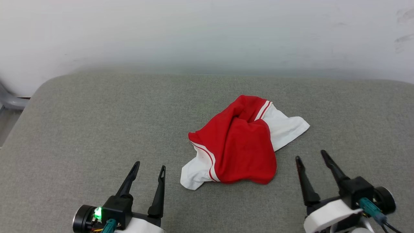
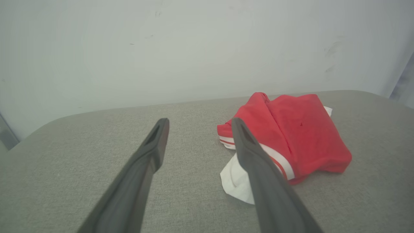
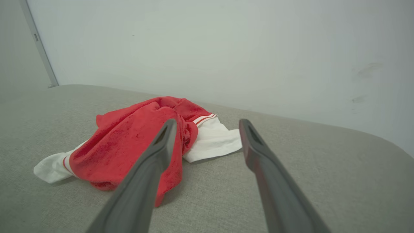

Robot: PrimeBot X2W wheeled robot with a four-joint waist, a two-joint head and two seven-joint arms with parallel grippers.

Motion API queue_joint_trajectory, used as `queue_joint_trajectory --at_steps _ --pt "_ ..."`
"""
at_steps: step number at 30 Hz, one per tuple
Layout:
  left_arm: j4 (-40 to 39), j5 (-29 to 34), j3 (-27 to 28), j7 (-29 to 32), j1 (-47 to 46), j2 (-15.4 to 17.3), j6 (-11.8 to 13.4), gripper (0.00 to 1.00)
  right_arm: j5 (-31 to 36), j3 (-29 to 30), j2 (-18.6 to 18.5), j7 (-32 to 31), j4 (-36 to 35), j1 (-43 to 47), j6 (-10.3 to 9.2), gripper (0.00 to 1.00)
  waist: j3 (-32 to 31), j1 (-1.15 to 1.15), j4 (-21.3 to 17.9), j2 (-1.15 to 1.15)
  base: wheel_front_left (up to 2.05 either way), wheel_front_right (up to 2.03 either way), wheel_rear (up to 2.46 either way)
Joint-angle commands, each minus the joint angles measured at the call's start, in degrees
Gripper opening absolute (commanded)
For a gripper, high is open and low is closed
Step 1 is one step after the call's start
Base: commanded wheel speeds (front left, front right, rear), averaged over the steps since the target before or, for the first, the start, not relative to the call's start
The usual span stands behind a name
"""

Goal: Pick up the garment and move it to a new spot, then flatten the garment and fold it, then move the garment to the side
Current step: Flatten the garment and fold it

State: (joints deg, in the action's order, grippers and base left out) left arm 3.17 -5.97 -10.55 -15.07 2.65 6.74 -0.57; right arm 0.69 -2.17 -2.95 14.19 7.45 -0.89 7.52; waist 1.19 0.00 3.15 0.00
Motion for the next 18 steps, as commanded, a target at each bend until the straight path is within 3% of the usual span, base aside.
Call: queue_joint_trajectory --at_steps 1,5,6,12,14,18 --pt "0.05 0.69 0.28 -0.15 -0.95 -0.29 -0.53 1.0 -1.47 -2.18 -0.99 -3.83 0.58 -2.63 -0.05 1.0 0.95 0.0 0.62 0.0 0.0 0.0 0.0" --pt "0.24 1.34 0.57 -0.15 -1.98 -0.94 -1.34 1.0 -7.17 -10.51 -7.06 -18.08 0.61 -7.09 -0.06 1.0 2.52 0.0 1.87 0.0 0.0 0.0 0.0" --pt "0.24 1.34 0.57 -0.15 -1.98 -0.94 -1.34 1.0 -7.17 -10.51 -7.06 -18.08 0.61 -7.09 -0.06 1.0 2.52 0.0 1.87 0.0 0.0 0.0 0.0" --pt "0.69 1.89 0.58 -0.15 -3.82 -1.92 -1.97 1.0 -20.21 -18.19 -16.3 -48.18 -0.35 -15.73 -0.07 1.0 5.16 0.0 4.57 0.0 0.0 0.0 0.0" --pt "0.84 1.91 0.49 -0.15 -4.37 -2.33 -2.17 1.0 -24.29 -19.71 -17.57 -57.02 -0.98 -18.15 -0.05 1.0 5.9 0.0 5.66 0.0 0.0 0.0 0.0" --pt "1.15 1.95 0.07 -0.15 -5.5 -2.89 -2.41 1.0 -27.0 -21.63 -20.06 -66.4 -2.2 -22.29 -0.07 1.0 7.46 0.0 8.29 0.0 0.0 0.0 0.0"
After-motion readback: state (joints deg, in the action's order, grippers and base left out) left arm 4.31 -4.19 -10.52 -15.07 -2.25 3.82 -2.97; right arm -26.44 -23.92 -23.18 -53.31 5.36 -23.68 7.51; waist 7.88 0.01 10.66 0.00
